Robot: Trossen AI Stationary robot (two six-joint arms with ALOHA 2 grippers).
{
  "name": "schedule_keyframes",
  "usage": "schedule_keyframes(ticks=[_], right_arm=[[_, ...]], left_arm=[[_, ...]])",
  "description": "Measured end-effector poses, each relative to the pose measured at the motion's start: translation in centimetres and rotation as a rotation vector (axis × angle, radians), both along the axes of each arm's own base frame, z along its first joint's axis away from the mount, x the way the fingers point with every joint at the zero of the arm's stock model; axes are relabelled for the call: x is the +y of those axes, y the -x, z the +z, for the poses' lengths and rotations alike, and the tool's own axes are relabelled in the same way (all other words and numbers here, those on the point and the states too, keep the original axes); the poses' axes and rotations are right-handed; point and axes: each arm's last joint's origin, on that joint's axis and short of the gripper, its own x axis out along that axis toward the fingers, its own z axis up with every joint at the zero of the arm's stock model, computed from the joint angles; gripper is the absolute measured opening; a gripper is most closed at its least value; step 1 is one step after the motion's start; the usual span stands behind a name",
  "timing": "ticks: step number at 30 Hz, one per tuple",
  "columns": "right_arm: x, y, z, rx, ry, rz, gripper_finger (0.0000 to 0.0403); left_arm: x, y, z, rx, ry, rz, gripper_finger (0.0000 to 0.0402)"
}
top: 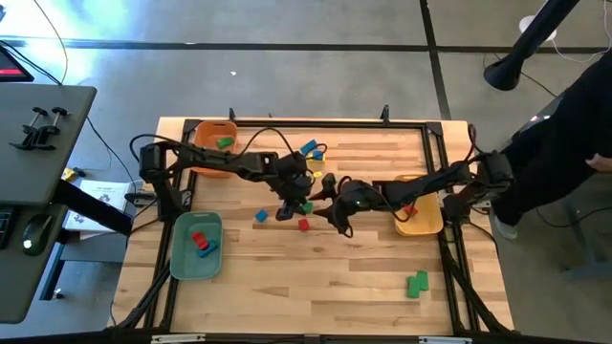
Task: Sort blocks by size
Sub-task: Put the green half-circle block into the yellow bin
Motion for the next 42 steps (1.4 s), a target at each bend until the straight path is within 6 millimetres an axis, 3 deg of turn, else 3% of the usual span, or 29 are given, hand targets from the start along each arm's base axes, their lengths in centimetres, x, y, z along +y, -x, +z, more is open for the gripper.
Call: schedule_keyframes(ticks=[11, 19, 23, 31, 36, 42], right_arm=[[0.1, -1.2, -2.6, 0.05, 0.082, 0.126, 0.0215], [0.0, -1.8, -3.6, 0.024, 0.123, 0.107, 0.0212], [0.0, -1.8, -3.6, 0.026, 0.112, 0.106, 0.0184], [-0.6, -1.8, -3.6, 0.03, 0.096, 0.067, 0.0083], [-0.8, -1.7, -3.7, 0.041, 0.06, 0.042, 0.0079], [-0.2, -1.2, -3.1, 0.042, -0.163, -0.15, 0.0078]], left_arm=[[-0.5, -0.1, 0.0, -0.006, -0.002, -0.013, 0.0111], [-0.4, -0.1, 0.0, -0.006, -0.002, -0.012, 0.0111], [-0.4, -0.1, 0.1, -0.006, -0.001, -0.01, 0.0111], [-0.4, -0.1, 0.1, -0.004, -0.004, -0.001, 0.0121], [-0.3, -0.1, 0.1, 0.003, 0.007, 0.019, 0.0132], [0.9, 0.0, 0.2, 0.009, 0.051, 0.101, 0.016]])
